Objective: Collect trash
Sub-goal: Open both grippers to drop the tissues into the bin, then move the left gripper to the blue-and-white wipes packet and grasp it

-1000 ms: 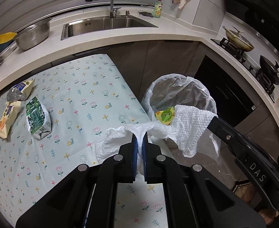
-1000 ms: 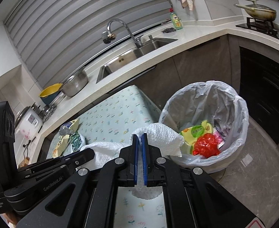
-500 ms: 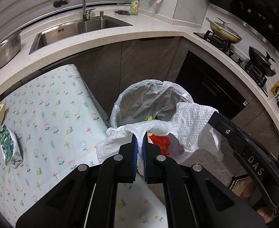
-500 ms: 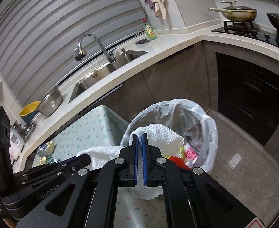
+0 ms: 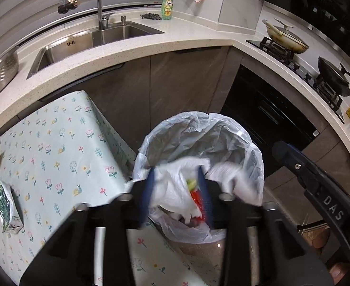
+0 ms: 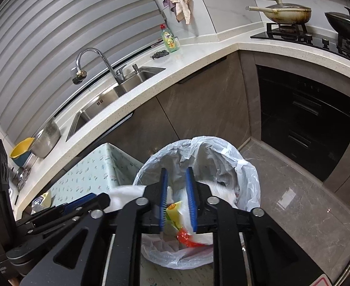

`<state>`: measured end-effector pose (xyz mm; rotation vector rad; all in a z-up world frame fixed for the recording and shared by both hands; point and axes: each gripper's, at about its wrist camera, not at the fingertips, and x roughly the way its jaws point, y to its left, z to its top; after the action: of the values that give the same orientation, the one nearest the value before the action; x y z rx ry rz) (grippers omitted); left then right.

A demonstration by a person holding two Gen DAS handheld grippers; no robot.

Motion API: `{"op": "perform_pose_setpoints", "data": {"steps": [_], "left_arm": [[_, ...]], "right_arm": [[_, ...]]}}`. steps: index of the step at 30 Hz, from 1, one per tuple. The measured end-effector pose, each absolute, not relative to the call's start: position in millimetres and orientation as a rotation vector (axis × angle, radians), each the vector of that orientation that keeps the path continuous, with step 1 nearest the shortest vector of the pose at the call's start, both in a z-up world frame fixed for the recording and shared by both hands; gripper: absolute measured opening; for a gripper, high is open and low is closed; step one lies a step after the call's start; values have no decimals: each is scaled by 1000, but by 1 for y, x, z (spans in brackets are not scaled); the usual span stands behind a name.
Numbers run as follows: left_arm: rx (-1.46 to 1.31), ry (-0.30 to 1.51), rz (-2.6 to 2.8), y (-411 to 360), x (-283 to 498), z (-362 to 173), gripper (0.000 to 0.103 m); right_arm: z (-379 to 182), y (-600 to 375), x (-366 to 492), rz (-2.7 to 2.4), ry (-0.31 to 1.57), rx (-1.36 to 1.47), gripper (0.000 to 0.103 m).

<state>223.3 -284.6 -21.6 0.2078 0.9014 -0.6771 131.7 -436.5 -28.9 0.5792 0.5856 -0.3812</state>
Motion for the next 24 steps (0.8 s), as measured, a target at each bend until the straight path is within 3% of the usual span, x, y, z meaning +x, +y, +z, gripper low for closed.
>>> {"op": "perform_pose_setpoints", "data": {"steps": [8,17,20,24], "left_arm": [[189,856,-643,-271,226,-8,59],[157,826,-610,-241,219,12,59],[155,806,-596,-227,213,20,59],[140,780,-573,-205,205,31,66]], "right_arm": [[-8,-430,126,-378,538,555,33],[15,-408,117,-355,515,511,34],[23,-397,112,-348,505,491,39],[32,-378,106,-335,501,461,41]]}}
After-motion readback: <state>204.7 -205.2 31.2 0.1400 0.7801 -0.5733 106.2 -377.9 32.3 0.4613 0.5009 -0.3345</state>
